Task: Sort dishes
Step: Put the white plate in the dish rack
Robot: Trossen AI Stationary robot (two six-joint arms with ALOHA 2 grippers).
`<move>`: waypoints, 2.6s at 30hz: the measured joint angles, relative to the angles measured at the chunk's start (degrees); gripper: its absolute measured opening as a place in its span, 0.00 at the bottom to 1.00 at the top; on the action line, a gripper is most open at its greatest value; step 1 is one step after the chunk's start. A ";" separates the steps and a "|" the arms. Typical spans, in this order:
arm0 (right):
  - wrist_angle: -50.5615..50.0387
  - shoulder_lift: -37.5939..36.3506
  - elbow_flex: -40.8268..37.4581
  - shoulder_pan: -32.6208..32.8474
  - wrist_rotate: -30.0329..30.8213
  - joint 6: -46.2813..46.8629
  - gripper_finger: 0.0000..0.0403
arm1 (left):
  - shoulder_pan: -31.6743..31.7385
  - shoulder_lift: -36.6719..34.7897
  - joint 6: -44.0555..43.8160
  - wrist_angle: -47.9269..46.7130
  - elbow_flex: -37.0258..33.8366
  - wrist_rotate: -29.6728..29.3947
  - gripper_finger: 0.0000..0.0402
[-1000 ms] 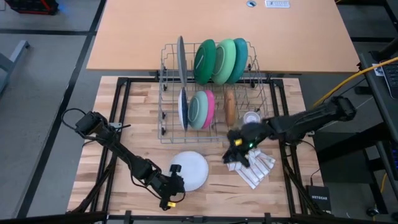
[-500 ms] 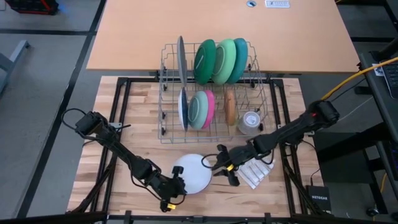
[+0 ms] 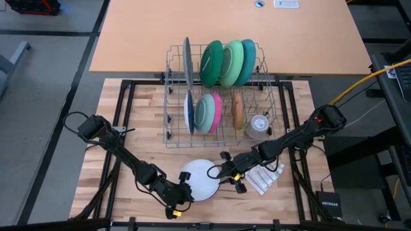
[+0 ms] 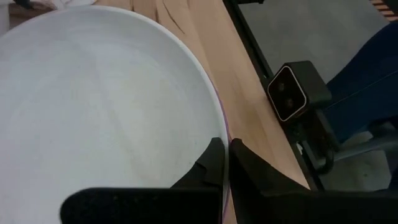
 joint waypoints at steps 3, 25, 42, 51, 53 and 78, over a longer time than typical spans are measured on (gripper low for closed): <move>-0.12 0.00 -0.01 0.00 -1.46 -1.38 0.31 | 0.03 0.00 0.22 -0.02 0.00 0.00 0.00; -1.50 0.02 -0.01 0.02 -4.07 -5.98 0.31 | 0.11 0.00 1.87 1.81 0.00 0.00 0.00; -1.30 0.66 0.01 3.41 0.36 -16.29 0.31 | 0.44 0.00 4.32 6.42 -0.02 0.09 0.00; -1.84 0.67 -0.01 3.42 -1.04 -16.27 0.25 | 1.16 0.00 8.42 7.15 -0.02 0.05 0.00; -1.84 0.68 -0.01 3.43 -1.47 -16.42 0.20 | 1.32 0.00 9.82 7.00 -0.02 0.01 0.00; 0.62 0.68 0.03 3.13 -4.20 -12.16 0.04 | 2.91 -3.61 11.12 5.82 0.00 -5.49 0.10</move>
